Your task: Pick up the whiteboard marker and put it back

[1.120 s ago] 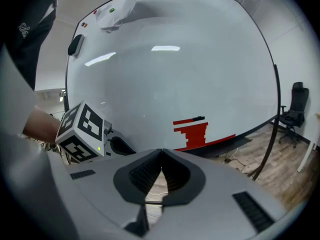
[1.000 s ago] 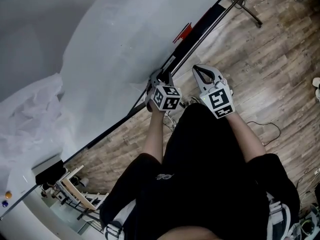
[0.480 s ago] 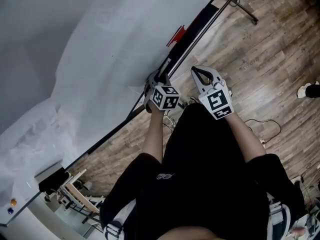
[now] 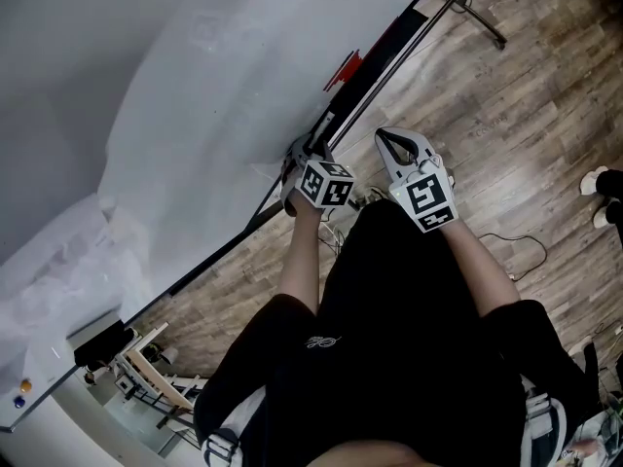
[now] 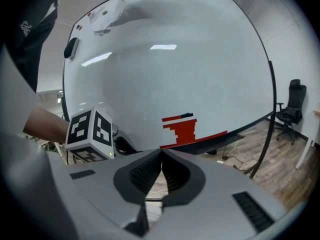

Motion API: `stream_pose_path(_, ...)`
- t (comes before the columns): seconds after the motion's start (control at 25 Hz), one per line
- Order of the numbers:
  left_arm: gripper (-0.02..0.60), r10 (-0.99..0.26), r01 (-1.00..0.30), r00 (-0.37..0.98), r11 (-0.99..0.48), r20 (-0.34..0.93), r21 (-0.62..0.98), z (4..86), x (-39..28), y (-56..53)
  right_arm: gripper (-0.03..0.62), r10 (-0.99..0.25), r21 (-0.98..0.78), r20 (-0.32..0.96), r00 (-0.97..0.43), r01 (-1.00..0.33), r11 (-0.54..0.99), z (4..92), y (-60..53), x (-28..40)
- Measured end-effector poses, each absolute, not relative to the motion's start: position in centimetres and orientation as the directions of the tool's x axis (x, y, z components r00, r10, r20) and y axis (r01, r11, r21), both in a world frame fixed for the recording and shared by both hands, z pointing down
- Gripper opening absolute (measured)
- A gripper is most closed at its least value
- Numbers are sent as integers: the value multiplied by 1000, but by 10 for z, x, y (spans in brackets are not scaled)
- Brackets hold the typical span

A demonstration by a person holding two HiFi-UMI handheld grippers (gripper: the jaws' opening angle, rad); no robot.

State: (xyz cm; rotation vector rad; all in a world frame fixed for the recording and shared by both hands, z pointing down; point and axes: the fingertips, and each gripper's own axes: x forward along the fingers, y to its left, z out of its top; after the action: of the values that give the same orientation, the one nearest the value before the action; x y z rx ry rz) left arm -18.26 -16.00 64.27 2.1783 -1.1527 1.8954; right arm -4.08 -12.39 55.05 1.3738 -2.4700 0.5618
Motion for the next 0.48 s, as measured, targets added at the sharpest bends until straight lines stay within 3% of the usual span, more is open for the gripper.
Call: stream_pose_path(0.48,67,-567,-622,-12,-641,824,-450,633,-185,-147,3,-690,-206,397,-605,-792,575,557,-123,-48)
